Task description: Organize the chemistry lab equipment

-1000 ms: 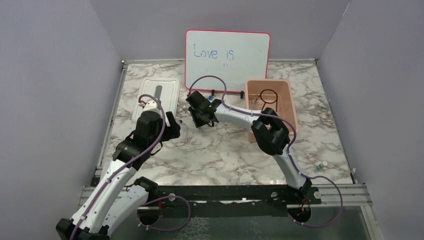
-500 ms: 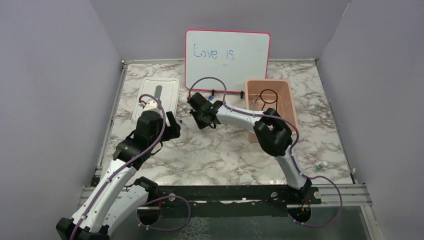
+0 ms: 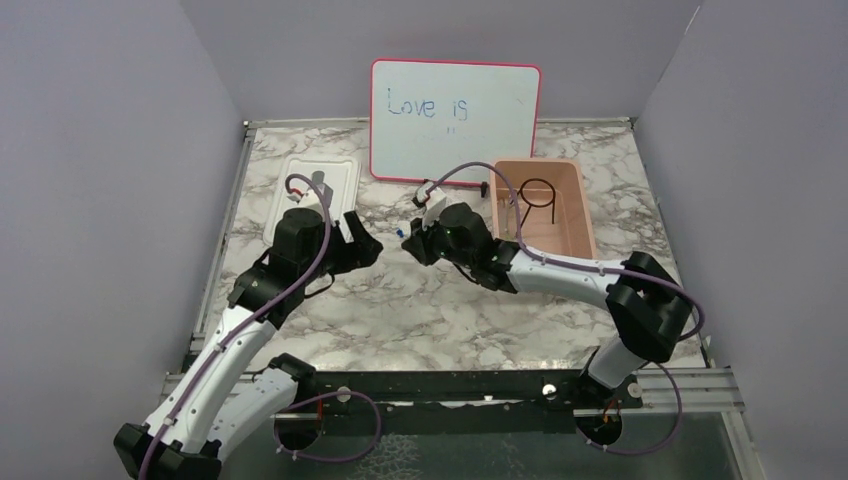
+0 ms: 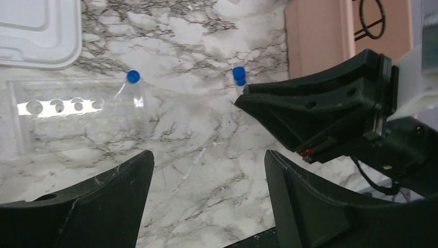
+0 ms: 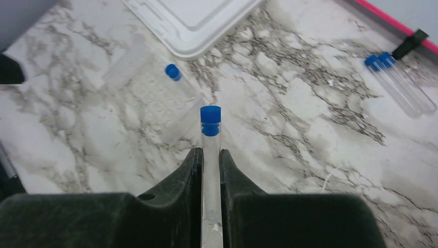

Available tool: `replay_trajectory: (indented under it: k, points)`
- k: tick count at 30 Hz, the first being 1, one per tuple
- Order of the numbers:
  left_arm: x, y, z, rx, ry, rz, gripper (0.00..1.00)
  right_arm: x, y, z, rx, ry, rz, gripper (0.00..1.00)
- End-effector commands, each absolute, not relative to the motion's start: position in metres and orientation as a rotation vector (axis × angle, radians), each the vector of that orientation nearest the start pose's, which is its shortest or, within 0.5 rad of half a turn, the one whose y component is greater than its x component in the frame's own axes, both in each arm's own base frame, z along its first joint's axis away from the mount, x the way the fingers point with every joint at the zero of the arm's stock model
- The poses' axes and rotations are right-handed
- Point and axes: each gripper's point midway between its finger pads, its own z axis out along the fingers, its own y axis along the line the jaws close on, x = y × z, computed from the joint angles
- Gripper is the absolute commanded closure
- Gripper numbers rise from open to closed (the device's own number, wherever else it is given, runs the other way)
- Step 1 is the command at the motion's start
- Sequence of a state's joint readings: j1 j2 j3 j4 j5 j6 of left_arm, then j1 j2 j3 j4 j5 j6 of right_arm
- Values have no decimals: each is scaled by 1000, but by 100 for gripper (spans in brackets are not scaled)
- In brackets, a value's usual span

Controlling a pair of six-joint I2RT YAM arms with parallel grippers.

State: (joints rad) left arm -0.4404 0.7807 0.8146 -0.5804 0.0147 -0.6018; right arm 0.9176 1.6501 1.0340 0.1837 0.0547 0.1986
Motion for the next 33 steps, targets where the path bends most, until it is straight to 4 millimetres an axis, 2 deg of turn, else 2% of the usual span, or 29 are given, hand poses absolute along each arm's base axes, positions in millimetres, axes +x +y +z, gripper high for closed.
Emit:
replay_trajectory:
  k: [1,5,8,14,19,31,33]
  points:
    - [237,-171,244,-125,2126,-838,18,265,407,192,-797,1632,889,86]
    - [244,-186,245,-122,2142,-914,19,240,409,208,-856,1497,1006,86]
    - [247,-193,241,-115,2163,-943,27,228,411,216,-888,1438,1060,86]
    - [245,-194,223,-124,2214,-939,40,226,412,219,-893,1413,1073,87]
    - [242,-195,210,-127,2254,-940,57,226,413,215,-898,1412,1075,87]
    - [245,-193,207,-106,2251,-907,89,227,418,207,-918,1428,1080,87]
    - [246,-191,208,-71,2239,-888,92,229,418,206,-907,1444,1075,78]
